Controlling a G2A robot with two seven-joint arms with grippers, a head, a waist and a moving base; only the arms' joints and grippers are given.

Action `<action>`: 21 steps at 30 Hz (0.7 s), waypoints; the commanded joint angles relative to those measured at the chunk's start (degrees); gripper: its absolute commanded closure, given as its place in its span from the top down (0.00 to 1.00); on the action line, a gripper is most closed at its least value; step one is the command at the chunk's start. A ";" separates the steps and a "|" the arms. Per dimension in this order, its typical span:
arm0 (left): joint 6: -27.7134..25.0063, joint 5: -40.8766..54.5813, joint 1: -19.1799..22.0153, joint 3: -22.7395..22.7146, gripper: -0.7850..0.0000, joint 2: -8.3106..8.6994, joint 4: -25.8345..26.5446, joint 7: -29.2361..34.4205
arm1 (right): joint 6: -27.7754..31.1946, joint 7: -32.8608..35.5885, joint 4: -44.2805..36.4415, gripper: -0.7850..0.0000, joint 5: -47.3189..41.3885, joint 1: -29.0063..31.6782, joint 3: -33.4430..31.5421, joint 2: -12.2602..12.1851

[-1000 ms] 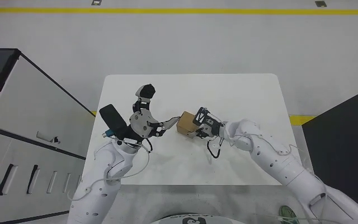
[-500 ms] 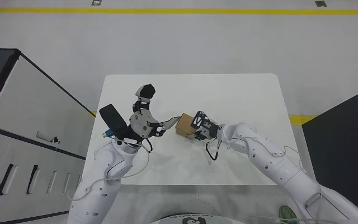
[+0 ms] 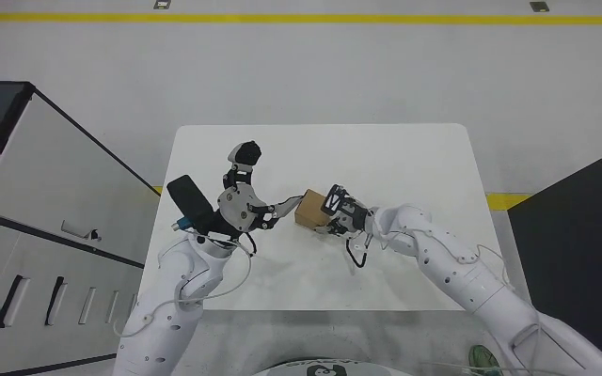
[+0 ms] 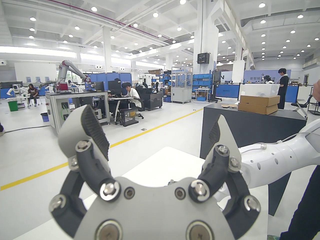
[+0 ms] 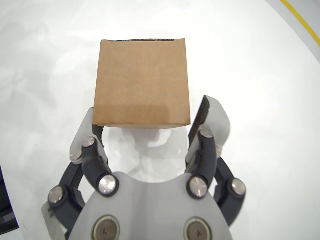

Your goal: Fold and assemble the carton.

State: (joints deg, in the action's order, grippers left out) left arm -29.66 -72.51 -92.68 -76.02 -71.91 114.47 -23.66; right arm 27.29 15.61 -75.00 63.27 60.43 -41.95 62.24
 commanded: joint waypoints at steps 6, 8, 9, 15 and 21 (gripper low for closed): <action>0.00 0.00 0.00 0.00 1.00 0.00 0.00 0.00 | 1.95 -0.47 -2.66 1.00 0.51 1.98 -3.29 -1.03; 0.00 0.00 0.00 0.00 1.00 0.00 0.00 0.00 | 3.40 -1.79 -3.92 1.00 -0.19 3.53 -5.40 -1.76; 0.00 0.00 0.00 0.00 1.00 0.00 0.00 0.00 | 4.06 -1.96 -4.63 1.00 0.01 4.35 -6.68 -2.24; 0.00 0.00 0.00 0.00 1.00 0.00 0.00 0.00 | 8.33 -5.29 -11.73 1.00 -1.89 12.31 -17.63 -5.63; 0.00 0.00 0.00 0.00 1.00 0.00 0.00 0.00 | 14.12 -9.23 -18.21 1.00 -5.57 21.17 -30.00 -8.48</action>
State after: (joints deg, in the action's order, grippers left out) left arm -29.66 -72.51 -92.68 -76.02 -71.91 114.47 -23.66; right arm 40.53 7.03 -92.49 58.35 80.26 -69.71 54.10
